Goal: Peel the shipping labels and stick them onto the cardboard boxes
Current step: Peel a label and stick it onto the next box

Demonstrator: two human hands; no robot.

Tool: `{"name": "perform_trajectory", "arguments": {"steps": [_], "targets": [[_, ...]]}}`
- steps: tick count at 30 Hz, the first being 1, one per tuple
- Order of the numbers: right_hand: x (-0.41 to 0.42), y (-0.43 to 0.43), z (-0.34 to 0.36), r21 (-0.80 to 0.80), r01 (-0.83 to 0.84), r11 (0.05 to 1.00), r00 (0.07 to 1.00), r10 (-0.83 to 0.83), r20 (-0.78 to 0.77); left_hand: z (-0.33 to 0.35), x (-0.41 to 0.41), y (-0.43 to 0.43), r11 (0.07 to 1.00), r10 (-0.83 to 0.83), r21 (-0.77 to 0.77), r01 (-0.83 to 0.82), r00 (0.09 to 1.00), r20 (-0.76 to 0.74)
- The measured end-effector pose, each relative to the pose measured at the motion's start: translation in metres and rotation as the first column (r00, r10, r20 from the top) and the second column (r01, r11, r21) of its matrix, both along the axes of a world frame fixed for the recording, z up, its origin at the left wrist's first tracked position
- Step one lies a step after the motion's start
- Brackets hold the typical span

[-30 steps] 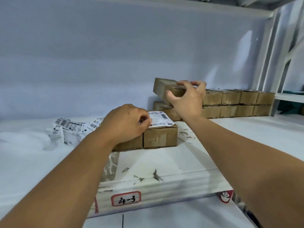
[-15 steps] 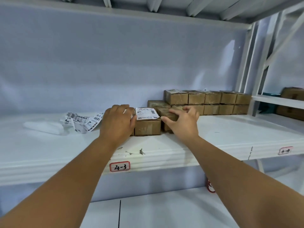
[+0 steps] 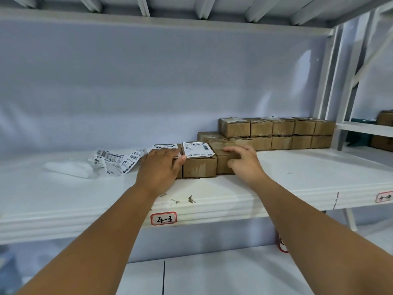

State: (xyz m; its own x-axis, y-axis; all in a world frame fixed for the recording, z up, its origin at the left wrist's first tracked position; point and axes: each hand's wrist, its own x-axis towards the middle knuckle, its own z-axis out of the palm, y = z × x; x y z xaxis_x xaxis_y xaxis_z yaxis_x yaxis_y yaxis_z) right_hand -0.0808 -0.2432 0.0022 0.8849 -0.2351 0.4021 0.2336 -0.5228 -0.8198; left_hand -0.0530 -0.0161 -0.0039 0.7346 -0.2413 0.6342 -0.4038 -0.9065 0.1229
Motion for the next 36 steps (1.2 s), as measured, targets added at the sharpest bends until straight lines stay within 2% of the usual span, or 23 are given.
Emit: {"name": "perform_trajectory", "arguments": {"steps": [2, 5, 8, 10, 15, 16, 19, 24, 28, 33, 36], "targets": [[0.0, -0.001, 0.0, 0.007, 0.016, 1.0, 1.0, -0.016, 0.019, 0.003, -0.002, -0.001, 0.984, -0.028, -0.173, 0.039, 0.998, 0.063], [0.0, -0.003, 0.0, 0.009, 0.027, 1.0, 0.999, -0.027, 0.039, 0.01, -0.004, 0.009, 0.885, 0.054, -0.465, -0.004, 0.994, 0.092], [-0.001, -0.003, 0.0, 0.006, 0.039, 0.999, 0.997, -0.039, 0.073, 0.013, 0.01, 0.035, 0.861, 0.18, -0.481, -0.166, 0.984, -0.017], [0.0, -0.002, 0.001, 0.014, 0.05, 0.999, 0.996, -0.051, 0.076, 0.012, 0.018, 0.051, 0.843, 0.199, -0.499, -0.201, 0.978, -0.058], [0.002, 0.0, -0.001, -0.05, 0.039, 0.998, 0.998, -0.036, 0.055, 0.01, 0.026, 0.066, 0.686, -0.008, -0.721, -0.098, 0.99, -0.141], [0.002, -0.001, -0.001, -0.055, 0.041, 0.998, 0.998, -0.039, 0.052, 0.01, 0.026, 0.066, 0.694, -0.048, -0.713, -0.1, 0.982, -0.184], [0.002, -0.001, -0.001, -0.059, 0.043, 0.997, 0.998, -0.04, 0.049, 0.009, 0.017, 0.06, 0.836, -0.072, -0.541, -0.095, 0.958, -0.279], [-0.001, 0.0, -0.001, -0.086, 0.033, 0.996, 0.998, -0.029, 0.048, 0.01, 0.001, 0.049, 0.89, -0.136, -0.455, 0.031, 0.971, -0.199], [-0.002, -0.001, 0.001, -0.074, 0.042, 0.996, 0.998, -0.039, 0.049, 0.009, -0.004, 0.046, 0.896, -0.215, -0.428, 0.12, 0.96, -0.18], [-0.004, 0.001, 0.001, -0.069, 0.051, 0.996, 0.997, -0.047, 0.053, 0.007, 0.002, 0.052, 0.853, -0.217, -0.515, 0.083, 0.954, -0.206], [-0.006, 0.004, 0.001, -0.132, 0.14, 0.981, 0.987, -0.128, 0.097, 0.007, -0.001, 0.05, 0.821, -0.268, -0.561, 0.108, 0.94, -0.211]]}}
